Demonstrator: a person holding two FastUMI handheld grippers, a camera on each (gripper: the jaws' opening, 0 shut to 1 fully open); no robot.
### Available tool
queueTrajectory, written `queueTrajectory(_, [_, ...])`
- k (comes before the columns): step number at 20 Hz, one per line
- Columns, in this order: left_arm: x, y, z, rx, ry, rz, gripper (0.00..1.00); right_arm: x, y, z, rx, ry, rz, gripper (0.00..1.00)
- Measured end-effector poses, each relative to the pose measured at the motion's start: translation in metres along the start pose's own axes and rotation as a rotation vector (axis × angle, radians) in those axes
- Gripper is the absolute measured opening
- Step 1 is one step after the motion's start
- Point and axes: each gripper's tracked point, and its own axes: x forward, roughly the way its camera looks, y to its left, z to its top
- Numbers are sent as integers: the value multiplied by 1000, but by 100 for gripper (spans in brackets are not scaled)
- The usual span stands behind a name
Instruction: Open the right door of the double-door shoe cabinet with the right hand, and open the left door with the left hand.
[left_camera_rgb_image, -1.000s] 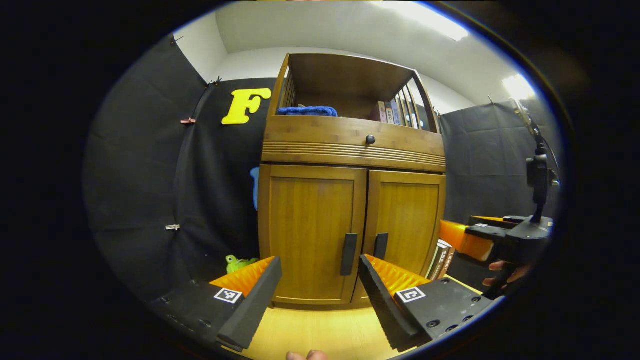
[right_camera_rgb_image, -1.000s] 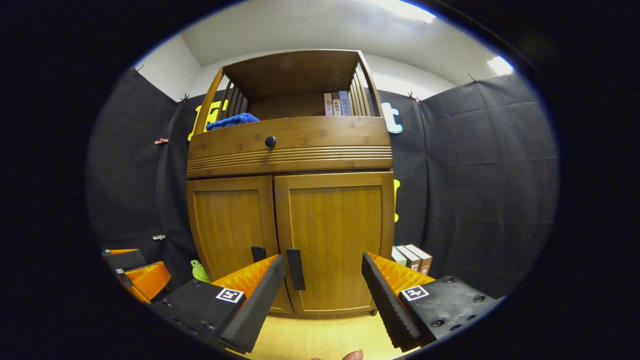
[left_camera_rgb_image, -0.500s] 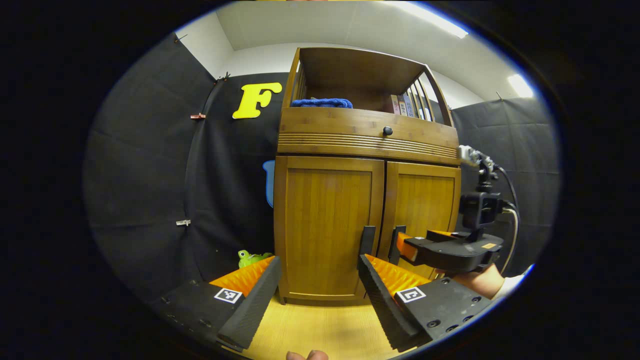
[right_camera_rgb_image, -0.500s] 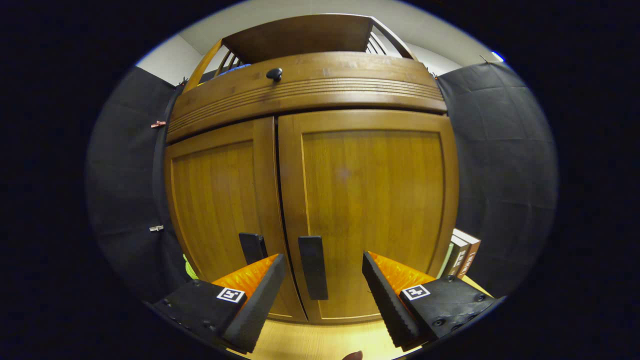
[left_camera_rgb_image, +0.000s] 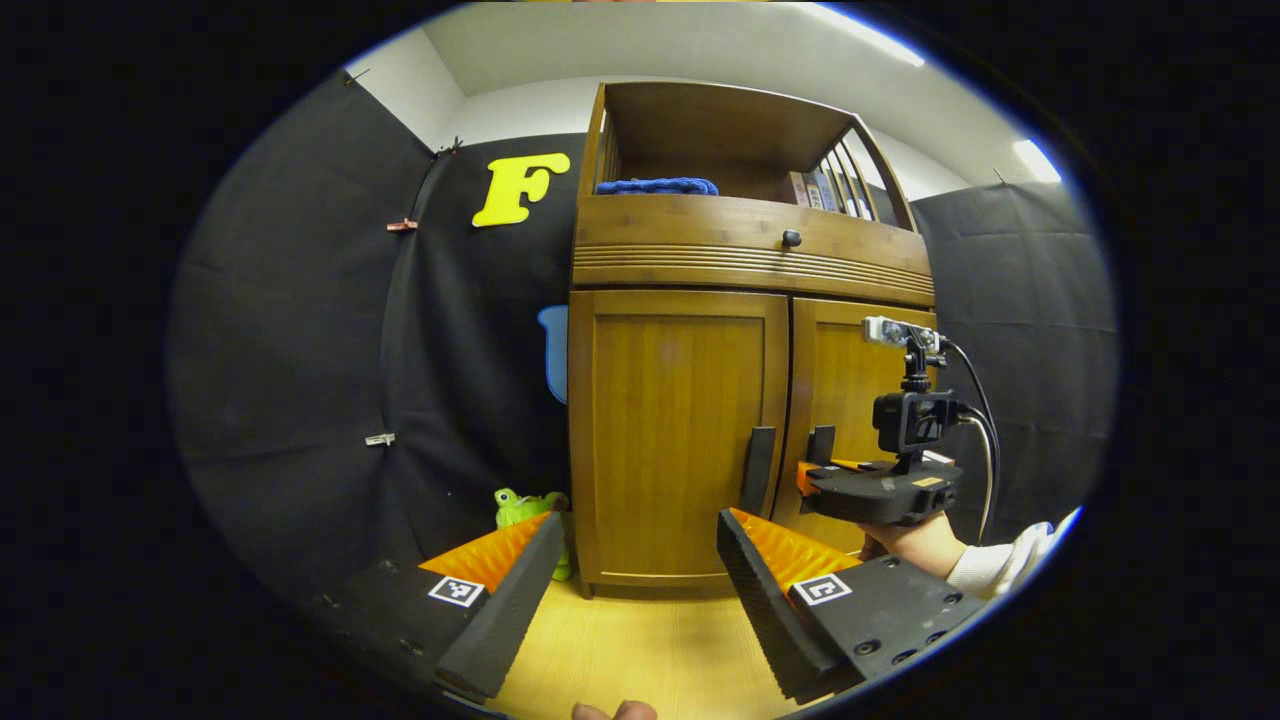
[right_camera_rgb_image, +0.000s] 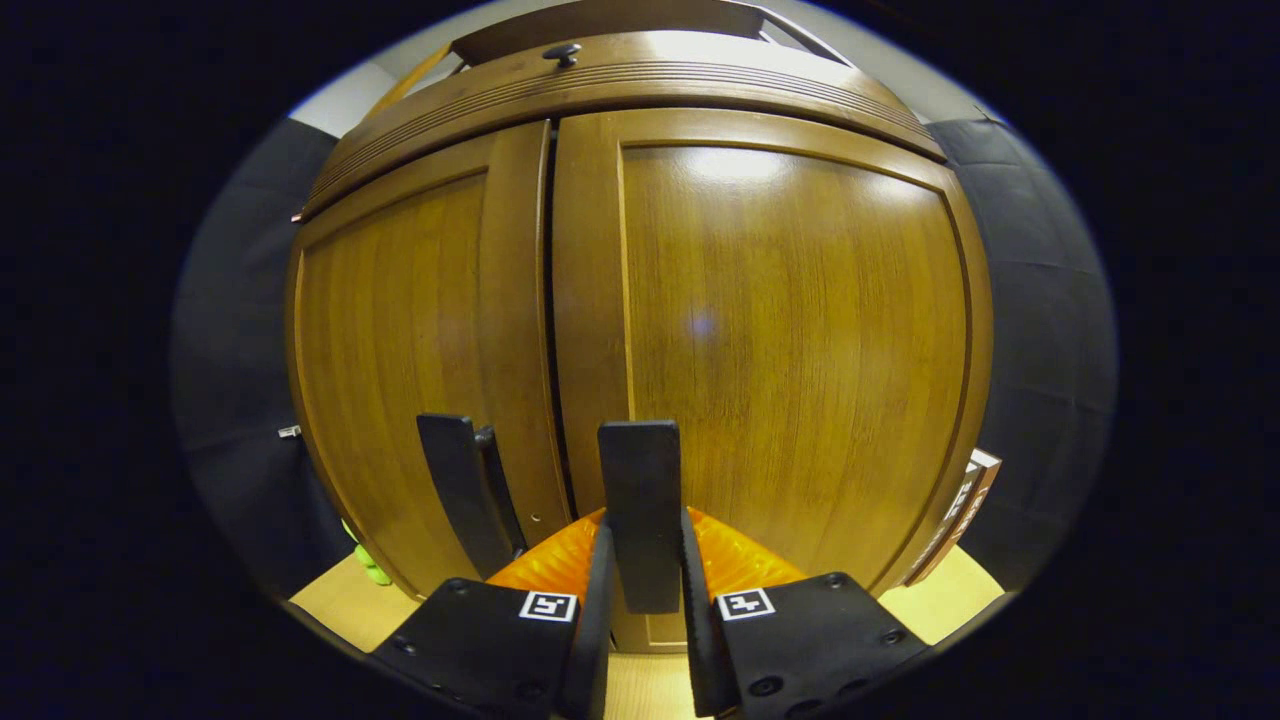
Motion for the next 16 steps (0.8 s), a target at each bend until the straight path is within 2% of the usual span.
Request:
queueTrajectory(1, [0, 0, 2, -3, -4, 0, 96, -2, 0, -1, 1, 12, 5, 31])
queueTrajectory(2, [-1, -1, 4, -6, -6, -2, 96, -4, 0, -2, 8, 22, 17, 30])
queueTrajectory(3, [-2, -1, 4, -10, -7, -5, 96, -12, 0, -2, 11, 33, 28, 24])
queueTrajectory(7, [-8, -13, 17, -20, -30, -22, 95, -52, -10, -6, 35, 51, 68, 24])
queueTrajectory(13, [-20, -44, 25, -44, -41, -70, 96, -124, -45, -6, 34, 67, 54, 24])
queueTrajectory(16, [-23, -53, 23, -37, -37, -70, 96, -156, -68, -7, 18, 75, 53, 24])
